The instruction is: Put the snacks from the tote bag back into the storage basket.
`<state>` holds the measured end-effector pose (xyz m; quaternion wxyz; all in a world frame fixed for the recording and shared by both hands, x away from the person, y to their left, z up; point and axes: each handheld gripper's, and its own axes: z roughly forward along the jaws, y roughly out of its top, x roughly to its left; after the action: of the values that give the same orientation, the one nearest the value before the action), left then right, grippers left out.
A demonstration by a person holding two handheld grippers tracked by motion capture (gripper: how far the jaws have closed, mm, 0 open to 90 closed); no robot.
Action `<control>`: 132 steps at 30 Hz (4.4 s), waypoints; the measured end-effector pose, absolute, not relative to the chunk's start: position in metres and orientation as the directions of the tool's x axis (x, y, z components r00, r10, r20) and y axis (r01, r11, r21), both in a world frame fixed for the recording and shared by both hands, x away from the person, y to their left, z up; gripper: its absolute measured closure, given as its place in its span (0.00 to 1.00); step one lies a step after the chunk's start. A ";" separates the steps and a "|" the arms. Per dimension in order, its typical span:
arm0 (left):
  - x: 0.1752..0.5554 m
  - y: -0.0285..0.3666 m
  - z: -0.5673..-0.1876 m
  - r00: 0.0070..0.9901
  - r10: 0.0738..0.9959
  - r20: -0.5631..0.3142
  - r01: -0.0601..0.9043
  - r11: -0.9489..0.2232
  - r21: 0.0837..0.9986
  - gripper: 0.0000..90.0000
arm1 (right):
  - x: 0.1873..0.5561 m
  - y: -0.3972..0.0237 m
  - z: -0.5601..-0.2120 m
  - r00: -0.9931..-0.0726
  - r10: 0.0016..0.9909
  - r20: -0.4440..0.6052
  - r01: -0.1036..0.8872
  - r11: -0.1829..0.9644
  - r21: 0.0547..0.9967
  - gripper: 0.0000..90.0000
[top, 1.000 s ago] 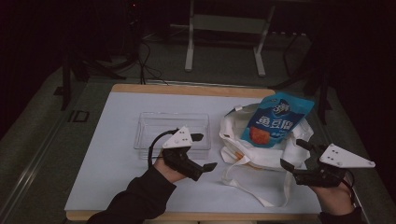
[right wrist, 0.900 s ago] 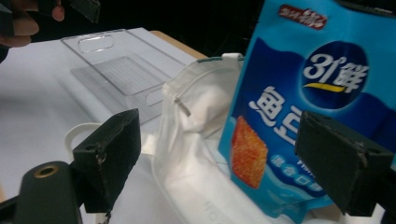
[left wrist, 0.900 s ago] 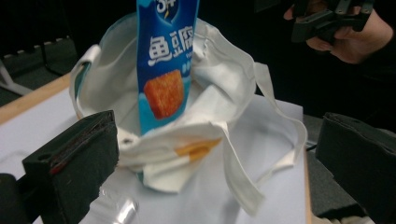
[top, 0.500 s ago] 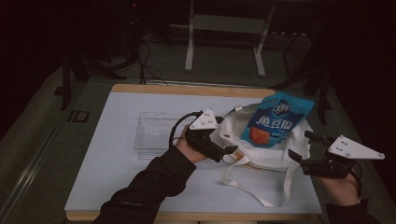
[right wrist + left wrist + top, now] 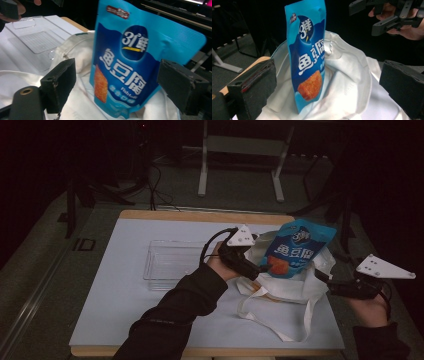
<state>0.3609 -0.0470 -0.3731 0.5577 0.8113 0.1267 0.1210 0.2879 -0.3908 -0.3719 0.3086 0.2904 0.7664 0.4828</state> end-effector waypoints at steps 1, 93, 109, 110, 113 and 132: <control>0.363 -0.050 -0.374 0.938 0.342 0.050 0.076 -0.345 0.936 0.02 | 0.293 -0.394 -0.373 -0.632 0.750 -0.195 0.153 0.367 0.917 0.18; 0.417 -0.086 -0.355 0.972 0.235 -0.004 0.096 -0.383 0.919 1.00 | 0.374 -0.375 -0.351 -0.830 0.553 -0.075 0.208 0.431 0.878 0.96; 0.402 -0.060 -0.324 0.984 0.179 0.004 0.065 -0.378 0.924 1.00 | 0.362 -0.357 -0.320 -0.875 0.475 -0.093 0.143 0.437 0.888 0.97; 0.400 -0.058 -0.322 0.984 0.179 0.007 0.062 -0.375 0.925 1.00 | 0.362 -0.357 -0.320 -0.875 0.475 -0.093 0.143 0.437 0.888 0.97; 0.397 -0.049 -0.317 0.985 0.173 0.010 0.057 -0.375 0.925 1.00 | 0.360 -0.347 -0.313 -0.886 0.453 -0.102 0.121 0.437 0.891 0.97; 0.381 0.016 -0.296 0.980 0.197 0.022 0.053 -0.368 0.929 1.00 | 0.363 -0.289 -0.291 -0.926 0.354 -0.130 0.054 0.467 0.883 0.98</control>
<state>0.3808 0.0159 -0.2963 0.5573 0.8244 0.0755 0.0646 0.3626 -0.2887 -0.2910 0.1491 0.1210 0.8433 0.5020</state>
